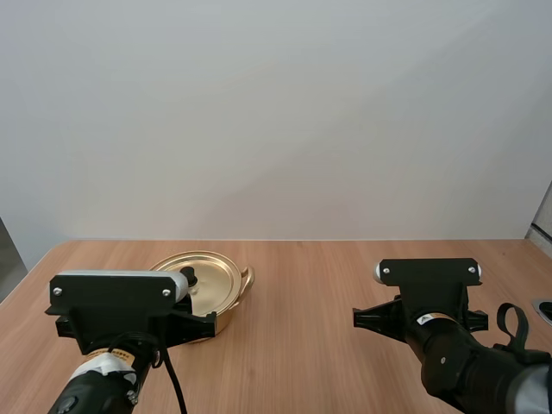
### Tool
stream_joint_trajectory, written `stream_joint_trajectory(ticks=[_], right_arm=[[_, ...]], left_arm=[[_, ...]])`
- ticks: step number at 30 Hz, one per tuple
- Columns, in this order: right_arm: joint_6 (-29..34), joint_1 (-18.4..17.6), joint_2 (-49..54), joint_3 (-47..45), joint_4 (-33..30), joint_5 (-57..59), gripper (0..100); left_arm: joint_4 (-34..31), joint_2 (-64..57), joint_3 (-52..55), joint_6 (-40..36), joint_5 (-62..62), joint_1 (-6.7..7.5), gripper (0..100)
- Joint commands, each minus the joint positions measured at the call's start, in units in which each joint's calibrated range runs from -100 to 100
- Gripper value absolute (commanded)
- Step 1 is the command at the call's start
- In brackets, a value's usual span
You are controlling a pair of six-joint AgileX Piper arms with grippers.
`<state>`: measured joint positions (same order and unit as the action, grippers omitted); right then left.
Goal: Open the pot, put the car inside, and close it
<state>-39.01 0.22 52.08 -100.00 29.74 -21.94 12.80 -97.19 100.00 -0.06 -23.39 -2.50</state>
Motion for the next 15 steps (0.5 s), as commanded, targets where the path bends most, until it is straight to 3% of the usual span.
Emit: stream_joint_trajectory(ticks=[1, 15], right_arm=[[0.03, -0.02, 0.04, 0.00, 0.06, 0.14, 0], [0.03, -0.02, 0.04, 0.00, 0.06, 0.14, 0]], left_arm=[[0.11, -0.04, 0.00, -0.31, 0.00, -0.33, 87], [0.08, -0.04, 0.00, -3.28, -3.84, -0.26, 86]])
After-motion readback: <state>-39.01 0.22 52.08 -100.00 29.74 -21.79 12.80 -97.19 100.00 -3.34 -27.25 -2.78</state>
